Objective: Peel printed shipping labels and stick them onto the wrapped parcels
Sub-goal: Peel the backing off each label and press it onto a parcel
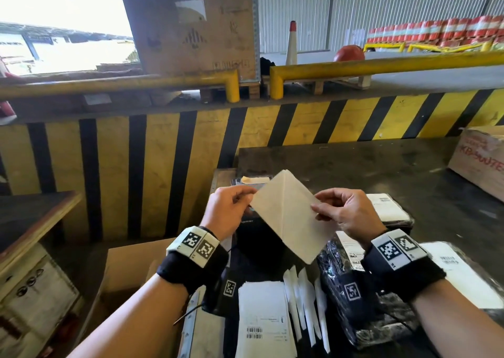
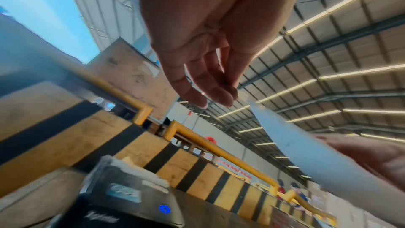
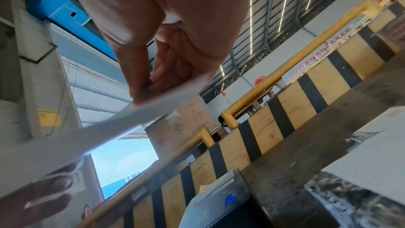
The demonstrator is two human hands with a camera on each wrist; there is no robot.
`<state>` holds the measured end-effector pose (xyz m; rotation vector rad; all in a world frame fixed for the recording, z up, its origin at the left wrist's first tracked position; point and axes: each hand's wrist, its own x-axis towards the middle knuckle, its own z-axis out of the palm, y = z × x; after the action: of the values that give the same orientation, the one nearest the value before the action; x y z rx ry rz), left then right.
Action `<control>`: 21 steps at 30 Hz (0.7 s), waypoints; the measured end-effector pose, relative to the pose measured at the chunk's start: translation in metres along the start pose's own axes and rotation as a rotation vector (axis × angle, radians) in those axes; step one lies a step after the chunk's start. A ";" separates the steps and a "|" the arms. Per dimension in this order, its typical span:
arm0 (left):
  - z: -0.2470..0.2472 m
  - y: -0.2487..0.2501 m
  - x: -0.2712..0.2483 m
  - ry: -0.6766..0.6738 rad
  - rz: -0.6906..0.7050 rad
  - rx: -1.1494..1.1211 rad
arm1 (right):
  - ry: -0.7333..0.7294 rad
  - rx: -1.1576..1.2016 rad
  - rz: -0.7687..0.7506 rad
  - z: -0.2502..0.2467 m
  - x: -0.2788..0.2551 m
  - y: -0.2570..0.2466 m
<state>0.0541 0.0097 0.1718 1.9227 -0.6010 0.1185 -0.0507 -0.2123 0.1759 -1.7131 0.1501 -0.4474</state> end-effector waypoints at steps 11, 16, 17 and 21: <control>-0.064 -0.051 0.005 0.235 -0.190 0.147 | 0.248 -0.068 -0.007 -0.046 0.009 0.016; -0.086 -0.077 -0.009 0.270 -0.303 0.219 | 0.382 -0.043 -0.042 -0.064 0.011 0.011; -0.087 -0.081 -0.013 0.269 -0.319 0.229 | 0.380 -0.055 -0.066 -0.064 0.011 0.008; -0.081 -0.082 -0.021 0.214 -0.296 0.222 | 0.195 -0.125 -0.084 -0.033 0.002 -0.002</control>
<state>0.0892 0.1136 0.1307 2.1565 -0.1619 0.2051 -0.0616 -0.2425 0.1829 -1.8012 0.2518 -0.6797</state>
